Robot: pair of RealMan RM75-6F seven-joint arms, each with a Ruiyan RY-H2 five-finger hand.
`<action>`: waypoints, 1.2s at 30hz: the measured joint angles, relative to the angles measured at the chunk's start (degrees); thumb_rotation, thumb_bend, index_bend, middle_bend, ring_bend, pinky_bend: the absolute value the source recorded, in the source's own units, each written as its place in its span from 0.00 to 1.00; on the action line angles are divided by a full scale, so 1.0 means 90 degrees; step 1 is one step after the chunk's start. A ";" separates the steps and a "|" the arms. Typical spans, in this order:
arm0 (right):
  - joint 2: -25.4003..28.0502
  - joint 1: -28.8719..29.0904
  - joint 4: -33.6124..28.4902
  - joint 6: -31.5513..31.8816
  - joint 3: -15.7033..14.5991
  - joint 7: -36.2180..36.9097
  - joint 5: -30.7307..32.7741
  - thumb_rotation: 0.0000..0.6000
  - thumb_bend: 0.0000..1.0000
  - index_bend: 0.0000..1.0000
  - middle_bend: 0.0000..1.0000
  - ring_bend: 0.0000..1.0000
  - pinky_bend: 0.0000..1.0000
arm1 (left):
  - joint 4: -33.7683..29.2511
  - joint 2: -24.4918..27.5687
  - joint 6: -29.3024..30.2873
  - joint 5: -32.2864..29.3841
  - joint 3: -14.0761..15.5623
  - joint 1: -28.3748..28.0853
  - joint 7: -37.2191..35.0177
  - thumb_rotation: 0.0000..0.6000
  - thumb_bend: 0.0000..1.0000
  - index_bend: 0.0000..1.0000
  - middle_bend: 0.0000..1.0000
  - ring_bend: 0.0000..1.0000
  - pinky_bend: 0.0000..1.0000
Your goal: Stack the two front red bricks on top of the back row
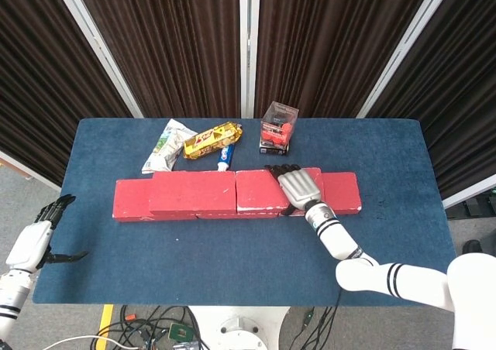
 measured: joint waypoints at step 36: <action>-0.0132 0.0201 0.0161 -0.0111 -0.0109 0.0054 0.0351 1.00 0.00 0.00 0.03 0.00 0.08 | 0.0114 -0.0040 -0.0080 0.0013 0.0049 0.0004 -0.0148 1.00 0.01 0.00 0.00 0.00 0.00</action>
